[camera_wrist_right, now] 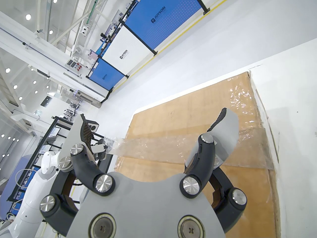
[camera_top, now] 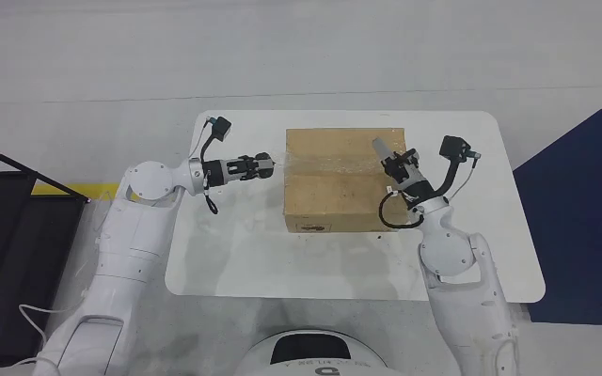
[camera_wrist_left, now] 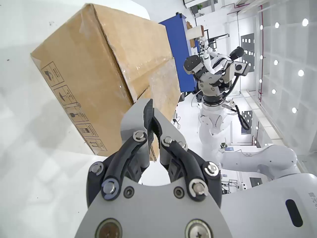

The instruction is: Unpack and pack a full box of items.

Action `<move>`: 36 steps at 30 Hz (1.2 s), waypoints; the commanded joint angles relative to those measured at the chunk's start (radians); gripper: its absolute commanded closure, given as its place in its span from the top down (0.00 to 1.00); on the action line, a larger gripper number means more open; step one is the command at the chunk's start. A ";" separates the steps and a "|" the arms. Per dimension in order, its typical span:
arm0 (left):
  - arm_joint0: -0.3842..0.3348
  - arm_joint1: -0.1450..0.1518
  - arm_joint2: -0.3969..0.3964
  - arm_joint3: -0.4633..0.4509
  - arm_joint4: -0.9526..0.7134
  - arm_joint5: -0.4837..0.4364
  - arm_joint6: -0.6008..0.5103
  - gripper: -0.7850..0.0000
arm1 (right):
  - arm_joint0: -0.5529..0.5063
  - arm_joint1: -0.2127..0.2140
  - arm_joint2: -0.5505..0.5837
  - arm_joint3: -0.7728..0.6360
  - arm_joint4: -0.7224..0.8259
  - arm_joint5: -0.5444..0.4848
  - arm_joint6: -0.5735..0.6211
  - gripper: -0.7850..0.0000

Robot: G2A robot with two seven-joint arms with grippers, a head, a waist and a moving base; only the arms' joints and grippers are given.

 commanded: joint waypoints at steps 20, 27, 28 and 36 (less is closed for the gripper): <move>-0.001 0.019 0.031 0.013 0.047 -0.004 0.053 0.00 | 0.032 0.006 0.051 0.123 0.189 -0.038 0.028 1.00; -0.011 0.022 0.049 0.033 0.056 -0.005 0.067 0.00 | 0.048 0.008 0.046 0.139 0.206 -0.012 0.055 1.00; -0.012 0.022 0.052 0.036 0.056 -0.007 0.069 0.00 | 0.050 0.008 0.045 0.139 0.207 -0.008 0.057 1.00; -0.023 0.024 0.074 0.061 0.052 -0.016 0.073 0.00 | 0.050 0.010 0.032 0.128 0.235 0.048 0.096 1.00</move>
